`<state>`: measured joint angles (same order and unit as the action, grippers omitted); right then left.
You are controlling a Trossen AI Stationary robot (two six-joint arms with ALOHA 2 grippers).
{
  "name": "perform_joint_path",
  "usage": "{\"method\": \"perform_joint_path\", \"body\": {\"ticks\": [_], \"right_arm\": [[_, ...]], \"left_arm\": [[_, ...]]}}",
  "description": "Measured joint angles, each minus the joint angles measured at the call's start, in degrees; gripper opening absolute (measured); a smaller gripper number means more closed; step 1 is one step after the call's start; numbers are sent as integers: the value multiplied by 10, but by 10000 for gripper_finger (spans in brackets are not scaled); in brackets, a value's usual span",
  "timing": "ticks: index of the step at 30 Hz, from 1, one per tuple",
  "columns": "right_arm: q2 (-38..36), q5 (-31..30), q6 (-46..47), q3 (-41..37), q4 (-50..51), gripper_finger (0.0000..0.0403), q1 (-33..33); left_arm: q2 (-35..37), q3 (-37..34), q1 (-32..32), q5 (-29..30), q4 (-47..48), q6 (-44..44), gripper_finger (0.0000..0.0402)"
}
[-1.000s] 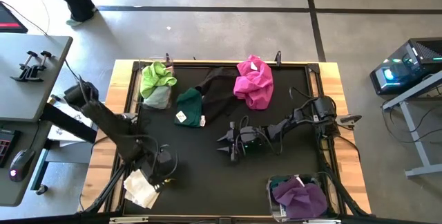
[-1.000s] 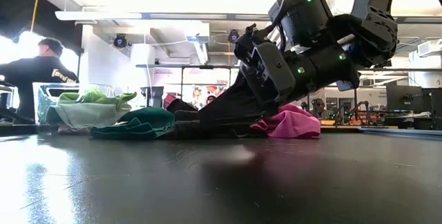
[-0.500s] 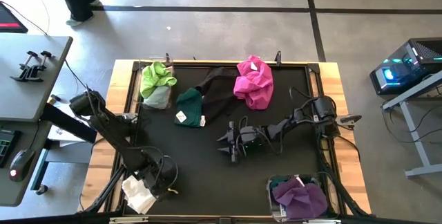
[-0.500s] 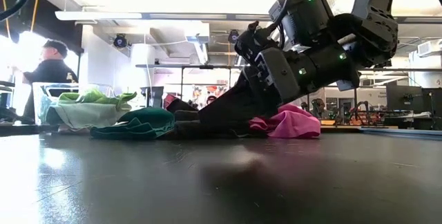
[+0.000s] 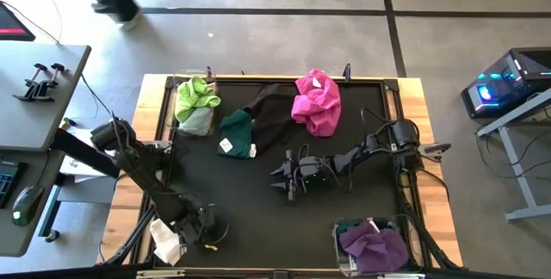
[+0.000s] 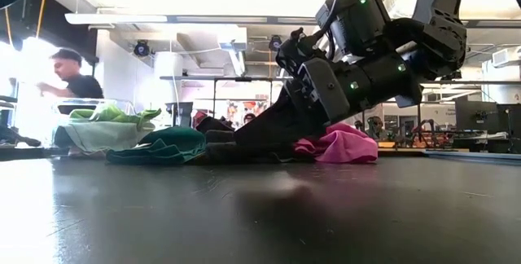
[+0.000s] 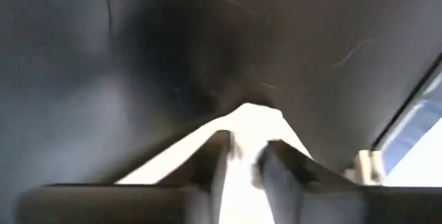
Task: Sort towels by color in basket
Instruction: Put the white towel into the top transparent bin
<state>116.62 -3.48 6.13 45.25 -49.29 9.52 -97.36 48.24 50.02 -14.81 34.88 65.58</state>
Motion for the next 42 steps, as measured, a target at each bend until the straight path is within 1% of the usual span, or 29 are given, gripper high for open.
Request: {"method": "perform_joint_path", "body": {"ticks": [2,3,4,7,10,13,16,19,20,22,24,28,32,35,38,40,42], "right_arm": [[0,0,0,0,1,179,0],[0,0,2,0,1,179,0],[0,0,4,0,1,179,0],[0,0,5,0,1,179,0],[0,0,5,0,1,179,0],[0,0,5,0,1,179,-1],[0,0,12,0,1,179,-2],[0,0,16,0,2,179,-2],[0,0,21,0,2,179,-2],[0,0,32,0,3,179,-2],[0,0,42,0,5,179,-1],[0,0,45,0,7,179,-1],[0,0,57,0,8,179,-1],[0,0,60,0,8,179,-1],[0,-5,66,0,8,179,-1],[0,-7,76,0,7,179,-1],[0,-8,86,0,7,179,-1]], "left_arm": [[1,11,-11,29,26,-38,28],[2,18,-18,52,42,-58,16],[1,26,-28,77,57,-76,10],[-2,60,-59,177,92,-108,14],[-6,111,-85,279,166,-149,8],[-2,179,-108,412,243,-188,3],[-4,237,-131,549,369,-213,3],[2,281,-161,702,487,-207,2],[7,286,-175,737,523,-202,2],[25,287,-211,786,554,-190,1],[61,273,-260,800,544,-219,1],[135,242,-384,795,534,-302,1],[203,227,-531,758,510,-379,1],[236,206,-633,704,444,-477,1],[254,173,-719,611,345,-585,1],[256,147,-763,549,278,-640,1],[252,119,-796,508,222,-673,1]]}}
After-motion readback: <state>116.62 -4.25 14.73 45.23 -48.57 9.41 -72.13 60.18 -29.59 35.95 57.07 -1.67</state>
